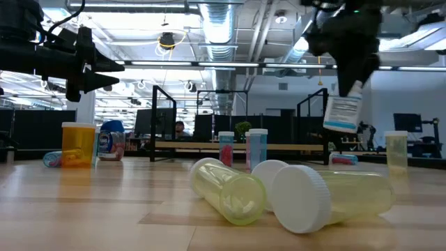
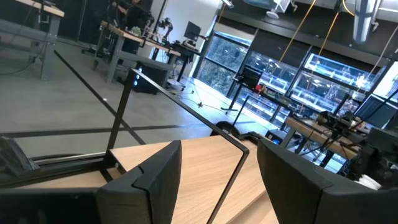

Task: Pick and place medicine bottles onto shelf by color
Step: Put the white pill bottle on the shelf

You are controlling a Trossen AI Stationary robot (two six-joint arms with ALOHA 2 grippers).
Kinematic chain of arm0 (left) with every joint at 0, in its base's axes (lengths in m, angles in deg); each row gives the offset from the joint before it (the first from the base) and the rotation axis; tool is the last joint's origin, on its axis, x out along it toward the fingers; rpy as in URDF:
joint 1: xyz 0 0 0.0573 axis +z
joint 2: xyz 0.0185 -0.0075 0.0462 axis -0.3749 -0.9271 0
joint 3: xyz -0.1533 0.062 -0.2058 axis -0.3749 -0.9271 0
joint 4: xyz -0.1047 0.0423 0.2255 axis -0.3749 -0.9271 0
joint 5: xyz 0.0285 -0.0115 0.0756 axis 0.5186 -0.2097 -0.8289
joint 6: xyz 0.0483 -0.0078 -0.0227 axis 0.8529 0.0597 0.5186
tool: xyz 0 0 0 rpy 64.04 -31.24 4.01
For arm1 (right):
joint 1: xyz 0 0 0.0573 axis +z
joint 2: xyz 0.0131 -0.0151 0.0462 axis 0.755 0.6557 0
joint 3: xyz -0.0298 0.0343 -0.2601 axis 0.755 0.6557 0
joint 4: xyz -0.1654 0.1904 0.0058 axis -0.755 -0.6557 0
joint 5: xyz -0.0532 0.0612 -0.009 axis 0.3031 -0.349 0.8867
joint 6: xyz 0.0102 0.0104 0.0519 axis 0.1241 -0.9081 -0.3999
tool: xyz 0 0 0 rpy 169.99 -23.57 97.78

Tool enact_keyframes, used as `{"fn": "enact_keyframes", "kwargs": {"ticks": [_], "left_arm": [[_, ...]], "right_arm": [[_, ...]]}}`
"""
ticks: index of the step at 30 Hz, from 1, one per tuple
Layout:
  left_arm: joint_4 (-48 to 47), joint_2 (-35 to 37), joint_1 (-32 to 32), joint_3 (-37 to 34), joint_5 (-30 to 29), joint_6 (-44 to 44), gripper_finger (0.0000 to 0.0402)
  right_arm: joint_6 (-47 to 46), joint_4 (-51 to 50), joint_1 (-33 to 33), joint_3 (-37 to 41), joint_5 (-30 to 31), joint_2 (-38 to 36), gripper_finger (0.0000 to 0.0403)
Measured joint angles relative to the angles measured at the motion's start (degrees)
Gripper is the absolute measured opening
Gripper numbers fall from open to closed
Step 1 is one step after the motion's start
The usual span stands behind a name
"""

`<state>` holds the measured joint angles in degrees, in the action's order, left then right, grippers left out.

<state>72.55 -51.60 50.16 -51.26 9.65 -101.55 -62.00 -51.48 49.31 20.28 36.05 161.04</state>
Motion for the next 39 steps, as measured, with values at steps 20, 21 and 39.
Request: {"fn": "enact_keyframes", "kwargs": {"ticks": [20,21,39], "left_arm": [[0.0,0.0,0.0,0.0,0.0,0.0,0.0198],[0.0,0.0,0.0,0.0,0.0,0.0,0.0198],[0.0,0.0,0.0,0.0,0.0,0.0,0.0198]], "right_arm": [[59.5,-4.7,-19.6,-19.5,0.1,17.1,0.0207],[61.6,-4.6,-20.8,-20.2,0.1,18.0,0.0207],[75.3,-5.7,-36.7,-30.6,-2.0,30.1,0.0212]]}}
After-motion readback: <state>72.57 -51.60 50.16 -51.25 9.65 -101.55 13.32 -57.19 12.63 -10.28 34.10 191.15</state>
